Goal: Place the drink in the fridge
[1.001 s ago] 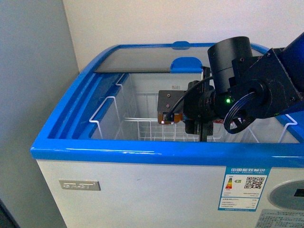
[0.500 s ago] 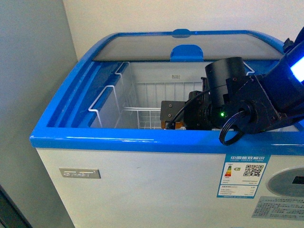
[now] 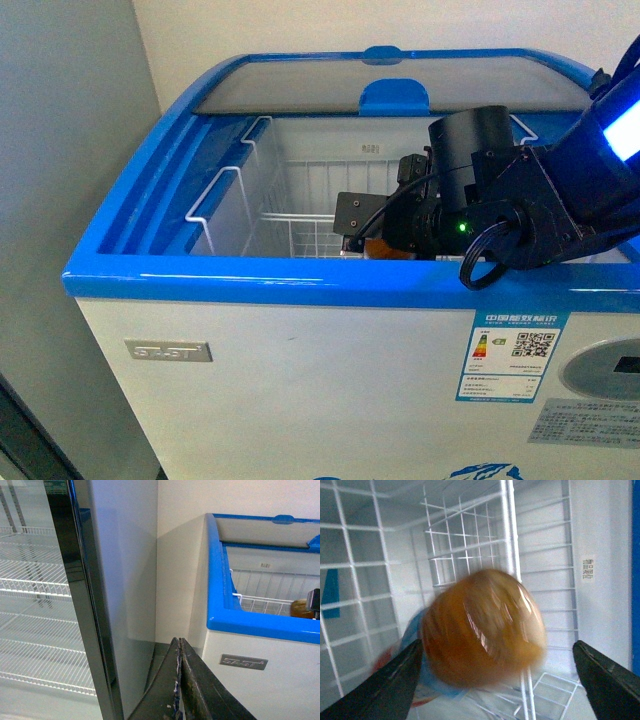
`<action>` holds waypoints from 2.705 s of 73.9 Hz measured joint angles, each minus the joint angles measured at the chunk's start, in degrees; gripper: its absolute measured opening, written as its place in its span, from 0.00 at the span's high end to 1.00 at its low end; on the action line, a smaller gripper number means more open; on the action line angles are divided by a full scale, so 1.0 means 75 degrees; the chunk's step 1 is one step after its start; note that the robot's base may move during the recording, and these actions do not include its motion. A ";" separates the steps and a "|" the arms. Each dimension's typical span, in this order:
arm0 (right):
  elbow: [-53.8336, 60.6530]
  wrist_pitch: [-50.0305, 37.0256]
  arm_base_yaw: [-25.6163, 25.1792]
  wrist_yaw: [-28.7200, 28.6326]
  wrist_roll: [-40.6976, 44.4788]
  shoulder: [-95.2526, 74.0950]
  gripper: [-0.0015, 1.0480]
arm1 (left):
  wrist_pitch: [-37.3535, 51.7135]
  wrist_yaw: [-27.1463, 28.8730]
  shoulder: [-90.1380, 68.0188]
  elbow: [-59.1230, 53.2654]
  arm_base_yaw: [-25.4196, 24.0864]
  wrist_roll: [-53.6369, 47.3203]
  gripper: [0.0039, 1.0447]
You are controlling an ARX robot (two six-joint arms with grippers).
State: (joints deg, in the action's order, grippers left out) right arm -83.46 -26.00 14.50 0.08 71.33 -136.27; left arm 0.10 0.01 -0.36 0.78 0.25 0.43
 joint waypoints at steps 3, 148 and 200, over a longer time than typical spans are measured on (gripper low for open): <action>0.0079 -0.0003 0.0000 -0.0029 -0.0012 0.0105 0.06 | 0.0000 -0.0003 0.0000 0.0000 0.0000 0.0000 0.98; 1.0657 0.3538 -0.1912 -0.0009 -0.9431 1.7742 0.97 | 0.0000 -0.0003 0.0003 0.0000 0.0000 0.0000 0.98; 1.0893 0.3483 -0.1918 -0.0009 -0.9431 1.8121 0.54 | 0.0000 -0.0003 0.0003 0.0000 0.0000 0.0000 0.53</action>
State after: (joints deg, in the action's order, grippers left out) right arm -1.76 0.12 0.12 0.01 0.60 -0.36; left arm 0.10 -0.01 -0.34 0.78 0.25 0.43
